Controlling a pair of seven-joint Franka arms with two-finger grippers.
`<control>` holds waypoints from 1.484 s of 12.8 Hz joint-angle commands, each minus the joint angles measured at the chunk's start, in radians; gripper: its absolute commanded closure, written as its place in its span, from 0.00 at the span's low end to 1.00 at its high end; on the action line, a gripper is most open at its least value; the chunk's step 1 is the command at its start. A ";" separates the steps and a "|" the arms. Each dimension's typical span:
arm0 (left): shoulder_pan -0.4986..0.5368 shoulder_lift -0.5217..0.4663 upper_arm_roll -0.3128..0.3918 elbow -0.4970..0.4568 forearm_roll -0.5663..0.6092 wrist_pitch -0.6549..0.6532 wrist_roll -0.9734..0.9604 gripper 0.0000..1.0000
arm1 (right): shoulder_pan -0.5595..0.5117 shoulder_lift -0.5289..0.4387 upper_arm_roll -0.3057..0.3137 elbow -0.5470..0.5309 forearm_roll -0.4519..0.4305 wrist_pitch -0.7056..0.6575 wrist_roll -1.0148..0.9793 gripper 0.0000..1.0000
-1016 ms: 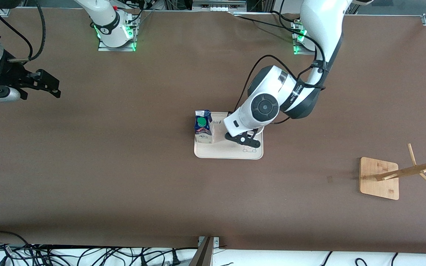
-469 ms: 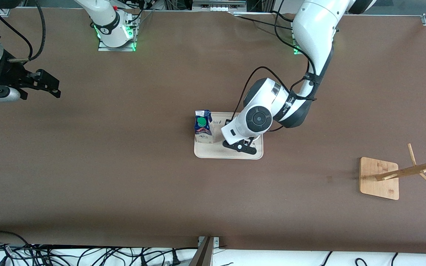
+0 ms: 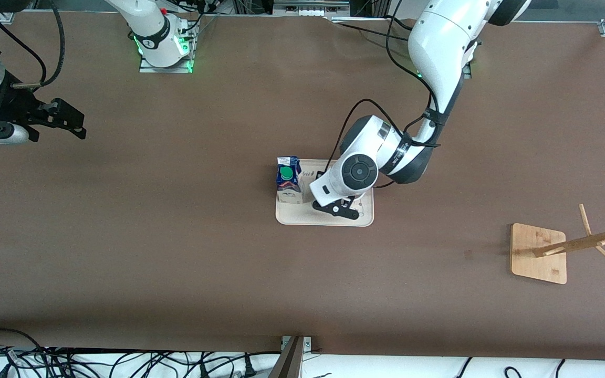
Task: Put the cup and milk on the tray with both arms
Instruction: 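Carry the mug with the left gripper and lower it onto the tray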
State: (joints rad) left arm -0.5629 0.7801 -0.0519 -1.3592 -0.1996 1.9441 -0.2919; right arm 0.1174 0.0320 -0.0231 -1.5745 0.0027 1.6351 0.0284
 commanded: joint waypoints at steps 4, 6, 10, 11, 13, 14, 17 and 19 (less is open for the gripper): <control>-0.020 0.021 0.014 0.008 0.000 0.013 -0.015 0.35 | -0.007 0.006 0.005 0.019 -0.013 -0.006 -0.002 0.00; -0.018 0.008 0.015 0.002 0.005 0.004 -0.016 0.00 | -0.007 0.006 0.005 0.021 -0.013 -0.006 -0.002 0.00; -0.011 -0.065 0.014 0.005 0.002 -0.094 -0.096 0.00 | -0.007 0.005 0.005 0.019 -0.013 -0.012 -0.002 0.00; -0.005 -0.091 0.014 0.005 0.002 -0.143 -0.096 0.00 | -0.007 0.005 0.005 0.019 -0.013 -0.012 -0.002 0.00; 0.024 -0.143 0.015 0.005 0.005 -0.233 -0.087 0.00 | -0.007 0.005 0.005 0.019 -0.013 -0.014 -0.002 0.00; 0.037 -0.169 0.015 0.005 0.006 -0.270 -0.085 0.00 | -0.007 0.005 0.003 0.019 -0.013 -0.014 -0.002 0.00; 0.058 -0.272 0.050 0.002 0.075 -0.356 -0.084 0.00 | -0.008 0.005 0.002 0.019 -0.013 -0.014 -0.002 0.00; 0.105 -0.343 0.053 0.002 0.109 -0.372 -0.084 0.00 | -0.008 0.005 0.002 0.019 -0.013 -0.014 -0.002 0.00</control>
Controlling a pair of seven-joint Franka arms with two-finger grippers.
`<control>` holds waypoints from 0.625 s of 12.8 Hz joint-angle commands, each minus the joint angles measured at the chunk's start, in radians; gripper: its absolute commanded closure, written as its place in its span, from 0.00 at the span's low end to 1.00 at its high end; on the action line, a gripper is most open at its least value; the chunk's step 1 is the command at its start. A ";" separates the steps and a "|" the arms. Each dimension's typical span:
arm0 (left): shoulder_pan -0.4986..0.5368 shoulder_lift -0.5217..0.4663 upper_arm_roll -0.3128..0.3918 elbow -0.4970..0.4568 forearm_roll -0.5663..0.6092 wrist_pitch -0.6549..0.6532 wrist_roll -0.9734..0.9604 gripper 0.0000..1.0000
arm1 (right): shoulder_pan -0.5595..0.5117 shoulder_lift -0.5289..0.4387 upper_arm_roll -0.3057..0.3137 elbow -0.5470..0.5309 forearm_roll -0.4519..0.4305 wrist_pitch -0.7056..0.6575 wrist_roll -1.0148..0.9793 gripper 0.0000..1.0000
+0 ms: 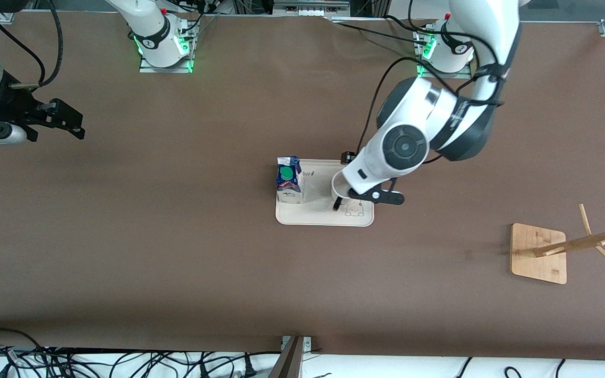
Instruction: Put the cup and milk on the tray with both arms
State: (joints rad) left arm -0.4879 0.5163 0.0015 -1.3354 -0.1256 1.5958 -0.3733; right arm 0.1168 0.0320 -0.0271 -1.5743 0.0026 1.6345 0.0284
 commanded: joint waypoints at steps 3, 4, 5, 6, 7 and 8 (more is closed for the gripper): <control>0.138 -0.151 0.000 -0.010 0.038 -0.063 -0.002 0.00 | -0.008 0.005 0.006 0.019 -0.013 -0.013 -0.002 0.00; 0.167 -0.166 0.000 -0.005 0.038 -0.082 -0.002 0.00 | -0.008 0.005 0.006 0.019 -0.013 -0.013 -0.002 0.00; 0.205 -0.179 -0.001 -0.002 0.040 -0.086 -0.001 0.00 | -0.008 0.005 0.007 0.019 -0.013 -0.013 -0.002 0.00; 0.251 -0.183 -0.006 0.002 0.037 -0.089 0.016 0.00 | -0.008 0.005 0.007 0.020 -0.013 -0.013 -0.002 0.00; 0.276 -0.185 0.000 0.018 0.043 -0.088 0.090 0.00 | -0.008 0.005 0.007 0.019 -0.013 -0.013 -0.002 0.00; 0.300 -0.185 0.000 0.034 0.058 -0.086 0.188 0.00 | -0.008 0.005 0.007 0.019 -0.013 -0.013 -0.002 0.00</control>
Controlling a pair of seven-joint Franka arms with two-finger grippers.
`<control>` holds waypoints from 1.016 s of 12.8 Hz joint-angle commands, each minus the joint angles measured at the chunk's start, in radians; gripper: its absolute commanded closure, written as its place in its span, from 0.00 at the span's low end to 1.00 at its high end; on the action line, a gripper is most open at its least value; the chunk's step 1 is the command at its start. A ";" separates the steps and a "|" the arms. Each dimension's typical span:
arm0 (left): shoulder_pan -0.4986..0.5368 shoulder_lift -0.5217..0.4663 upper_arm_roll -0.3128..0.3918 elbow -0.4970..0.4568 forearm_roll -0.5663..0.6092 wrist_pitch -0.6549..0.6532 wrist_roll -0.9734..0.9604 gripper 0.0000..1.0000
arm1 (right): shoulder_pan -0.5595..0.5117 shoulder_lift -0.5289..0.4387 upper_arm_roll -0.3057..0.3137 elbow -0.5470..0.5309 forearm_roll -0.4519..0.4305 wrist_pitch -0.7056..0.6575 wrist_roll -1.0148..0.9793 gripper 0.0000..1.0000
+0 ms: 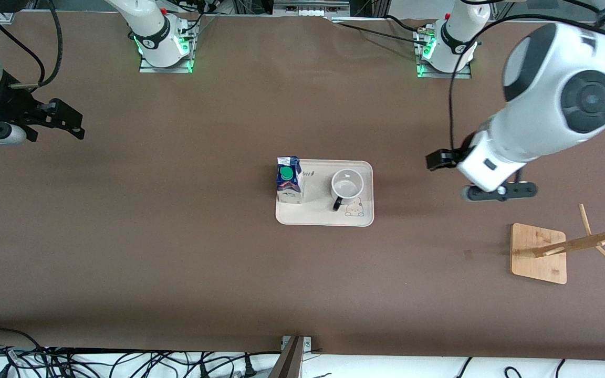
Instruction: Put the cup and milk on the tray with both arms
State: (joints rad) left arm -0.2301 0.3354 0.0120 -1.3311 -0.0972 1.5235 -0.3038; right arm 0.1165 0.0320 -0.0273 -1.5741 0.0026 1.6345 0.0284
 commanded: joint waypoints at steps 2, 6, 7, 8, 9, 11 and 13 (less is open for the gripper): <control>0.112 -0.004 -0.010 0.033 0.047 -0.009 0.231 0.00 | -0.008 0.005 0.007 0.019 -0.012 -0.012 -0.001 0.00; 0.179 -0.009 -0.012 0.033 0.074 -0.008 0.258 0.00 | -0.006 0.005 0.009 0.019 -0.012 -0.012 -0.001 0.00; 0.179 -0.007 -0.017 0.033 0.100 -0.005 0.256 0.00 | -0.006 0.005 0.009 0.019 -0.012 -0.013 -0.001 0.00; 0.176 -0.007 -0.014 0.038 0.103 -0.006 0.249 0.00 | -0.006 0.005 0.009 0.019 -0.012 -0.013 -0.001 0.00; 0.173 -0.007 -0.015 0.038 0.109 -0.012 0.246 0.00 | -0.006 0.005 0.009 0.019 -0.012 -0.013 -0.001 0.00; 0.176 -0.010 -0.015 0.038 0.125 -0.016 0.247 0.00 | -0.006 0.005 0.009 0.019 -0.012 -0.013 -0.002 0.00; 0.183 -0.010 -0.012 0.055 0.122 -0.014 0.246 0.00 | -0.006 0.005 0.009 0.019 -0.012 -0.013 -0.001 0.00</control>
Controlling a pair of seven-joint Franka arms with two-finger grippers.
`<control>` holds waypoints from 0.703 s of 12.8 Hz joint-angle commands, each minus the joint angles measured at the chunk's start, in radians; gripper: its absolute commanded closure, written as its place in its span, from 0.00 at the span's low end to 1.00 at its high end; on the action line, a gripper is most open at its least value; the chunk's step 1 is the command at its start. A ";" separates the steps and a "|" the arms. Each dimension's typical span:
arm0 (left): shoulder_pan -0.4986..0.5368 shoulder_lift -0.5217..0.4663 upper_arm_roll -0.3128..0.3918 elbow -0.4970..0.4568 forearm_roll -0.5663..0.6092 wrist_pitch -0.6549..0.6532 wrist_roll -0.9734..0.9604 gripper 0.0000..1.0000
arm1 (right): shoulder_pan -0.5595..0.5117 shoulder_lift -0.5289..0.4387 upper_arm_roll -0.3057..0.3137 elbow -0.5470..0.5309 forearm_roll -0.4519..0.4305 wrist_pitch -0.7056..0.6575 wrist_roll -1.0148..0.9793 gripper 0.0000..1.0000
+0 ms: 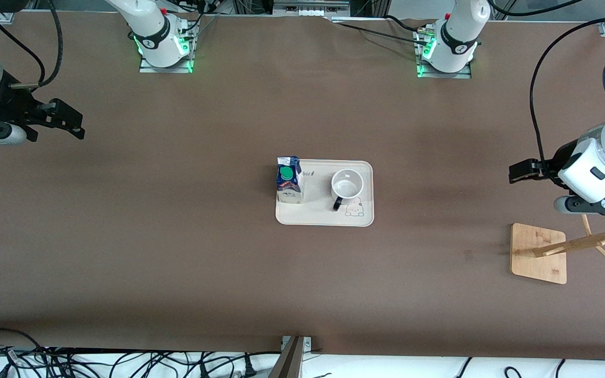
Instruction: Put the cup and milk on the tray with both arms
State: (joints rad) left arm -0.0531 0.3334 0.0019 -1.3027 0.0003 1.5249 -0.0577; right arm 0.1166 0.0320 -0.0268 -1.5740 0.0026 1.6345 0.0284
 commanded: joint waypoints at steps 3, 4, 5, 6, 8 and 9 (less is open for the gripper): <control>0.006 -0.037 -0.002 0.042 0.040 -0.022 0.001 0.00 | -0.006 0.005 0.011 0.019 -0.012 -0.013 -0.001 0.00; 0.006 -0.045 -0.002 0.037 0.034 -0.034 0.004 0.00 | -0.006 0.005 0.010 0.019 -0.012 -0.013 -0.001 0.00; 0.004 -0.045 -0.005 0.039 0.036 -0.037 0.003 0.00 | -0.006 0.005 0.010 0.019 -0.012 -0.013 -0.001 0.00; 0.001 -0.040 -0.005 0.040 0.046 -0.035 -0.001 0.00 | -0.006 0.005 0.010 0.019 -0.012 -0.013 -0.001 0.00; 0.004 -0.042 0.000 0.042 0.035 -0.037 -0.028 0.00 | -0.006 0.005 0.010 0.019 -0.010 -0.013 -0.001 0.00; 0.003 -0.060 0.001 0.019 0.040 -0.037 -0.045 0.00 | -0.006 0.005 0.010 0.019 -0.010 -0.015 -0.001 0.00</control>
State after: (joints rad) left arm -0.0513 0.2983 0.0054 -1.2647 0.0159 1.5043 -0.0739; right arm 0.1169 0.0320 -0.0261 -1.5740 0.0026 1.6345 0.0284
